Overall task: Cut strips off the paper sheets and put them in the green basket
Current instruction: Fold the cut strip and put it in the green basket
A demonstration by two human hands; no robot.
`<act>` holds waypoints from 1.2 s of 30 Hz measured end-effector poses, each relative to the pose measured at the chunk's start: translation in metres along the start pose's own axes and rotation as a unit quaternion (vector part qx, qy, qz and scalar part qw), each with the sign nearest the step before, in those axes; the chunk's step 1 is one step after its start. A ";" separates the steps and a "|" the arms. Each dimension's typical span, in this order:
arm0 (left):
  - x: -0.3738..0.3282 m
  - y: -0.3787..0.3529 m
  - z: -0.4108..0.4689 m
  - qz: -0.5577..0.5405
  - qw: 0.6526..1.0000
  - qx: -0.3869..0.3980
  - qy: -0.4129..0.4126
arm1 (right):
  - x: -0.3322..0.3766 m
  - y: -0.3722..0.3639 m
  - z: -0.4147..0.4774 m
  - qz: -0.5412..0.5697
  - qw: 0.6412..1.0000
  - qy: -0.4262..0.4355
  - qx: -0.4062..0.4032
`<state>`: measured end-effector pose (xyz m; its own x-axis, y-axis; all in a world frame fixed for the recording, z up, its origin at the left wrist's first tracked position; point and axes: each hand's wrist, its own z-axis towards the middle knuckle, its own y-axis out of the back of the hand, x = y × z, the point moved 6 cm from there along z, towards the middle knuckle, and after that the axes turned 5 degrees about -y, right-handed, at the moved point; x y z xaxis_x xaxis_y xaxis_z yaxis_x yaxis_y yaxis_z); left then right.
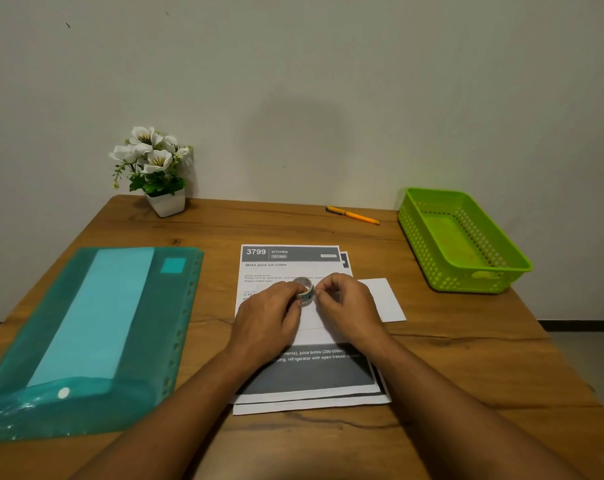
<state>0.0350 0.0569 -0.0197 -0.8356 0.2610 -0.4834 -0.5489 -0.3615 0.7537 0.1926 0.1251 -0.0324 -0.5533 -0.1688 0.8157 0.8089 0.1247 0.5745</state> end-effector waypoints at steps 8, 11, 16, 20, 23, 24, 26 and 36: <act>0.003 0.000 0.000 -0.008 1.000 -0.016 0.018 | 0.001 0.001 0.003 0.000 1.000 0.007 -0.005; 0.004 0.000 0.000 -0.009 0.999 -0.021 0.022 | 0.004 0.001 0.001 -0.005 1.000 0.027 -0.003; 0.006 -0.001 0.000 -0.008 0.999 -0.026 0.024 | 0.008 0.004 -0.011 0.009 0.997 0.068 0.020; 0.007 -0.002 0.001 0.001 0.999 -0.027 0.029 | 0.006 0.010 -0.012 0.034 0.996 0.062 0.049; 0.008 -0.003 0.002 -0.001 0.999 -0.029 0.034 | -0.003 0.025 -0.001 0.091 0.996 0.017 0.018; 0.009 -0.004 0.002 -0.003 0.999 -0.028 0.038 | -0.007 0.031 0.004 0.111 0.994 0.000 0.001; 0.013 -0.006 0.001 -0.005 0.999 -0.024 0.042 | -0.019 0.040 0.014 0.128 0.991 -0.041 -0.024; 0.020 0.015 0.062 0.015 0.999 0.004 0.036 | -0.045 0.041 0.022 0.086 0.993 -0.028 -0.078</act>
<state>0.0112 0.1120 0.0093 -0.8515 0.1850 -0.4906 -0.5233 -0.3607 0.7721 0.2458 0.1591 -0.0442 -0.4115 -0.1022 0.9056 0.9107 -0.0066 0.4131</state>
